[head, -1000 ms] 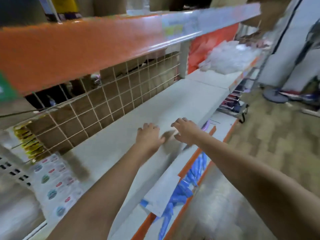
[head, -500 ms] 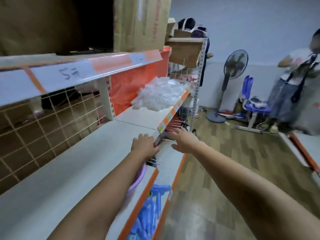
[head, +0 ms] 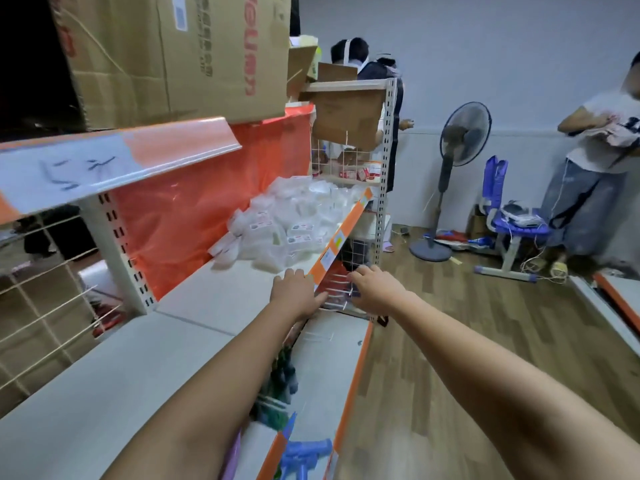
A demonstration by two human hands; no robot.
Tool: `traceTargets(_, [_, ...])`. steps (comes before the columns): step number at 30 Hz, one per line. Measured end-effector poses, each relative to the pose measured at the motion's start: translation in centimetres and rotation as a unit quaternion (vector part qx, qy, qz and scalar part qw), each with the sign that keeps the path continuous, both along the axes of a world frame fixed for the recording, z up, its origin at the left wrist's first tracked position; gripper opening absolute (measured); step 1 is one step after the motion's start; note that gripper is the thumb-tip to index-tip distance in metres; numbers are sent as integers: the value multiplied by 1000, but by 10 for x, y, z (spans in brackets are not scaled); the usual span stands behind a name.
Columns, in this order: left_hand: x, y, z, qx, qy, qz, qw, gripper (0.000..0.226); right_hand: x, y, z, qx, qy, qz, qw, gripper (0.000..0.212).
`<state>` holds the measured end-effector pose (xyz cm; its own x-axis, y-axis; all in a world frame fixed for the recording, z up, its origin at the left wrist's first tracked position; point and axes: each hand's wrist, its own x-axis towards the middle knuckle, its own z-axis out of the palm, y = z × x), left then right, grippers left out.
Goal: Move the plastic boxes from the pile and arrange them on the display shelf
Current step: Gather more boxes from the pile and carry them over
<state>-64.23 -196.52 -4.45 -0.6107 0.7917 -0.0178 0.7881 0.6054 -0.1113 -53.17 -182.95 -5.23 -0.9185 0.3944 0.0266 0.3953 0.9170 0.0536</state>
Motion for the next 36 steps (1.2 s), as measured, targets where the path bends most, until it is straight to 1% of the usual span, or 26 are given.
traceTargets(7, [-110, 120, 29, 55, 11, 4, 998, 54, -108, 118, 27, -6, 15, 16, 1000, 55])
traceTargets(12, [-162, 183, 26, 32, -3, 21, 999, 56, -163, 183, 26, -19, 17, 37, 999, 55])
traceTargets(15, [-191, 217, 22, 37, -5, 28, 999, 57, -197, 223, 26, -34, 21, 53, 998, 54])
traceTargets(19, [-236, 261, 25, 67, 7, 58, 996, 55, -255, 280, 29, -22, 21, 93, 995, 55])
traceTargets(23, [-279, 300, 34, 90, 11, 114, 989, 54, -312, 332, 37, -32, 29, 130, 991, 55])
traceTargets(27, [-314, 330, 46, 115, 8, 161, 980, 49, -357, 369, 44, -35, 18, 184, 982, 56])
traceTargets(29, [-330, 341, 50, 127, 4, 180, 976, 51, -376, 383, 45, -40, 20, 208, 977, 56])
traceTargets(36, [-374, 360, 50, 101, -14, 219, 970, 57, -420, 405, 35, -50, 11, 239, 970, 63])
